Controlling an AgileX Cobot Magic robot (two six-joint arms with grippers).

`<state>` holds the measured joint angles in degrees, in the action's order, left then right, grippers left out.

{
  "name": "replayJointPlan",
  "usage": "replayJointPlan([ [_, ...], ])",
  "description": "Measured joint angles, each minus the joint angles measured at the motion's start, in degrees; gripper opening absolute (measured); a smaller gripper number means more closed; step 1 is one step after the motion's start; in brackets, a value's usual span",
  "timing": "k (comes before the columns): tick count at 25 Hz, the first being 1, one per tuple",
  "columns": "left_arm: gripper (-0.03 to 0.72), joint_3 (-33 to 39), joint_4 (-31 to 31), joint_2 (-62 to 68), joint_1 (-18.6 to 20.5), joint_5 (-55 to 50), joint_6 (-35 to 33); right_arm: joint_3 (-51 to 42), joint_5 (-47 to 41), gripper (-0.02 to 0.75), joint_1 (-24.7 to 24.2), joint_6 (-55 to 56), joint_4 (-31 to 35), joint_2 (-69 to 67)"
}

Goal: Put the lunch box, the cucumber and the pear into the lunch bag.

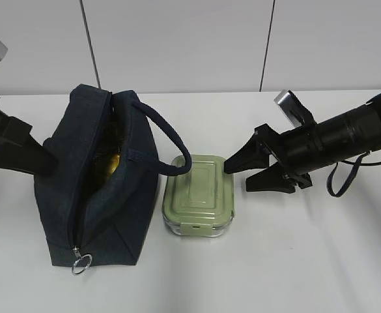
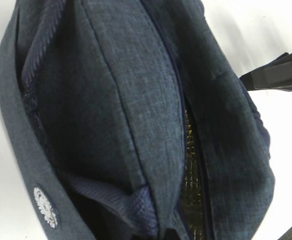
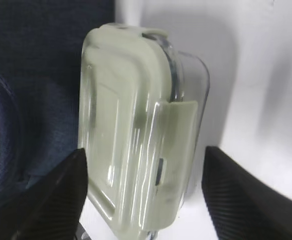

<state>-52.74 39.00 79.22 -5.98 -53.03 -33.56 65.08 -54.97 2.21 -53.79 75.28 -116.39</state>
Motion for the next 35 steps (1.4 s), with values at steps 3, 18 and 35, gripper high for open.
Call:
replayJointPlan([
  [3,0.003,0.0,0.0,0.0,0.0,0.0,0.0,0.0,0.74,0.575,0.34,-1.12,0.33,0.0],
  [18,0.003,0.0,0.0,0.0,0.0,0.0,0.0,0.0,3.7,0.587,2.25,-1.61,1.86,-0.04],
  [35,0.003,0.0,-0.02,0.0,0.0,0.0,0.0,0.0,3.26,0.587,6.02,-2.87,5.16,-5.32],
])
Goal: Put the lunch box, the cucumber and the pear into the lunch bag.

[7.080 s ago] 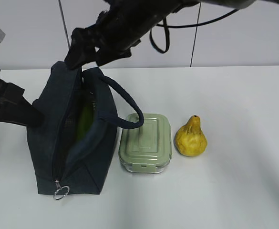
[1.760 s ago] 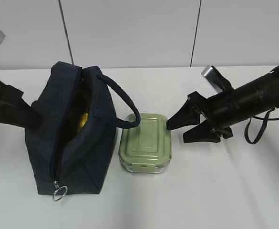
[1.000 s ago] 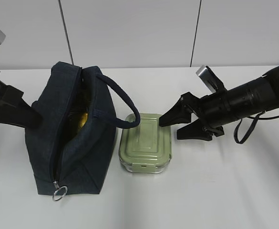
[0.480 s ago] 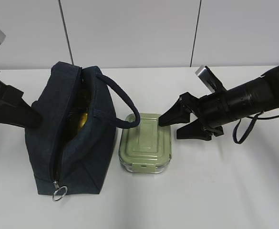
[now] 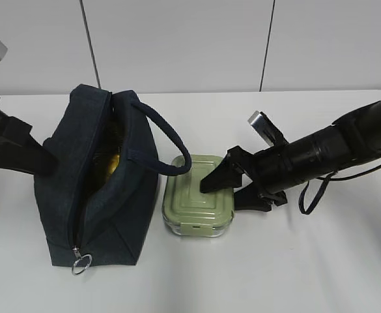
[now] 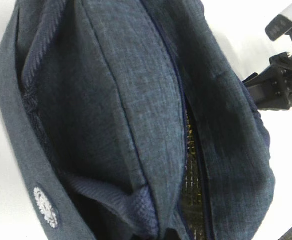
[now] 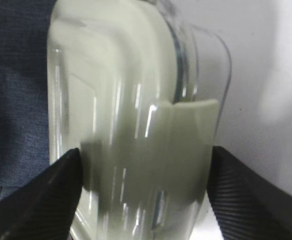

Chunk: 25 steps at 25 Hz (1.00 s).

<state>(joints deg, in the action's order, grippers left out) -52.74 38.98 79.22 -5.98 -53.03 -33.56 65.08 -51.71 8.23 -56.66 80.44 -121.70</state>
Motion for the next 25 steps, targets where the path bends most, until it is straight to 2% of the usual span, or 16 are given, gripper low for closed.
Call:
replayJointPlan([
  [5,0.003,0.0,-0.1,0.0,0.0,0.0,0.0,0.0,-1.21,0.586,0.2,0.0,1.51,-1.79],
  [8,0.003,0.0,-0.11,0.0,0.0,0.0,0.0,0.11,-1.8,0.557,0.2,-0.36,1.89,-2.03],
  [12,0.003,-0.02,-0.22,0.0,0.0,0.0,0.0,0.23,-2.71,0.424,0.2,-0.73,2.38,-2.03],
  [15,0.003,-0.02,-0.24,0.0,0.0,0.0,0.0,0.23,-2.96,0.375,0.25,-0.73,2.47,-2.12],
  [21,0.003,-0.02,-0.24,0.0,0.0,0.0,0.0,0.23,-2.96,0.366,-0.14,-0.52,1.93,-1.7],
  [25,0.003,-0.02,-0.24,0.0,0.0,0.0,0.0,0.12,-2.6,0.365,-3.14,-0.67,-2.66,1.35],
])
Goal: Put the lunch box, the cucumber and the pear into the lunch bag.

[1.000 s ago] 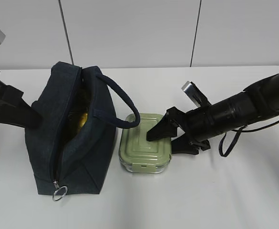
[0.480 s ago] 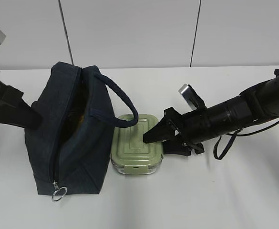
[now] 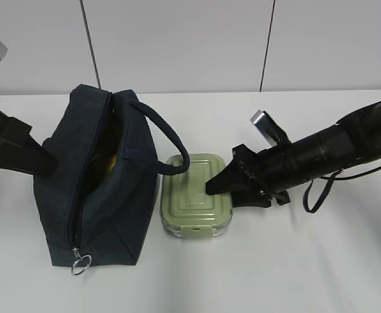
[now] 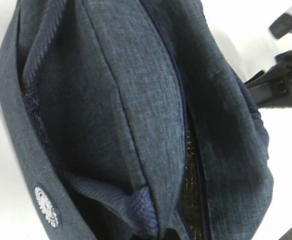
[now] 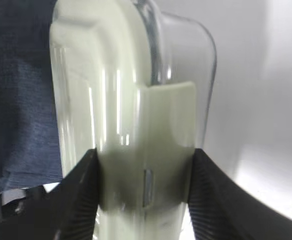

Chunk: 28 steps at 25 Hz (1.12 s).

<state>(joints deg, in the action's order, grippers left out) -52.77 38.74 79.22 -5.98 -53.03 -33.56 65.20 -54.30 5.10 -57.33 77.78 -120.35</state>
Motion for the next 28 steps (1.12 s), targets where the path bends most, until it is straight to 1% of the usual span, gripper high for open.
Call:
replayJointPlan([
  [3,0.003,0.0,0.0,0.0,0.0,0.0,0.0,-0.22,1.43,0.365,-3.14,-0.12,-2.99,3.78],
  [5,0.003,0.0,0.0,0.0,0.0,0.0,0.0,-0.25,1.98,0.365,-3.9,-0.12,-3.79,6.58],
  [10,0.003,0.0,-0.05,0.0,0.0,0.0,0.0,1.14,0.61,0.365,-3.9,0.22,-4.28,14.76],
  [15,0.003,0.0,-0.05,0.0,0.0,0.0,0.0,6.95,-2.27,0.365,-3.24,3.42,-4.52,18.51],
  [20,0.003,0.0,-0.05,0.0,0.0,0.0,0.0,13.77,-4.46,0.365,0.78,7.26,-5.07,18.95],
  [23,0.003,0.0,-0.05,0.0,0.0,0.0,0.0,17.37,-4.15,0.365,4.92,9.18,-5.53,18.95],
  [28,0.003,0.0,-0.05,0.0,0.0,0.22,0.0,19.85,2.36,0.364,13.37,10.93,-7.34,18.95],
])
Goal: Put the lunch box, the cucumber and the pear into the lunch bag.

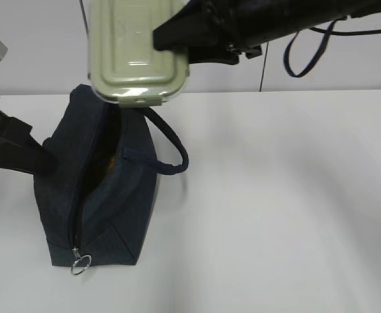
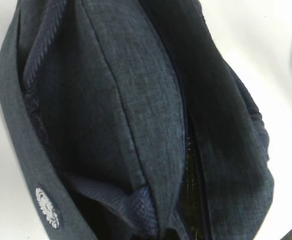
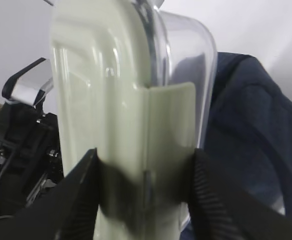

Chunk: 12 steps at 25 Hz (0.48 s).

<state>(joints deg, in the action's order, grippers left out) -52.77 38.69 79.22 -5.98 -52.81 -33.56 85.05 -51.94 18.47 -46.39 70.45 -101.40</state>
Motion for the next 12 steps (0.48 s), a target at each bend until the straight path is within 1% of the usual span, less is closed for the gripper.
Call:
replayJointPlan([
  [4,0.003,0.0,0.0,0.0,0.0,0.07,0.0,0.0,6.44,0.363,5.13,2.99,-2.6,-0.61],
  [8,0.003,0.0,0.0,0.0,0.0,0.33,0.0,0.0,11.1,0.363,8.07,4.36,-3.79,-2.23],
  [10,0.003,0.0,0.0,0.0,0.0,0.39,0.0,0.0,12.24,0.363,8.52,6.24,-6.66,-3.34],
  [12,0.003,0.0,0.0,0.0,0.0,0.39,0.0,0.0,12.54,0.363,8.74,9.86,-11.76,-4.53],
])
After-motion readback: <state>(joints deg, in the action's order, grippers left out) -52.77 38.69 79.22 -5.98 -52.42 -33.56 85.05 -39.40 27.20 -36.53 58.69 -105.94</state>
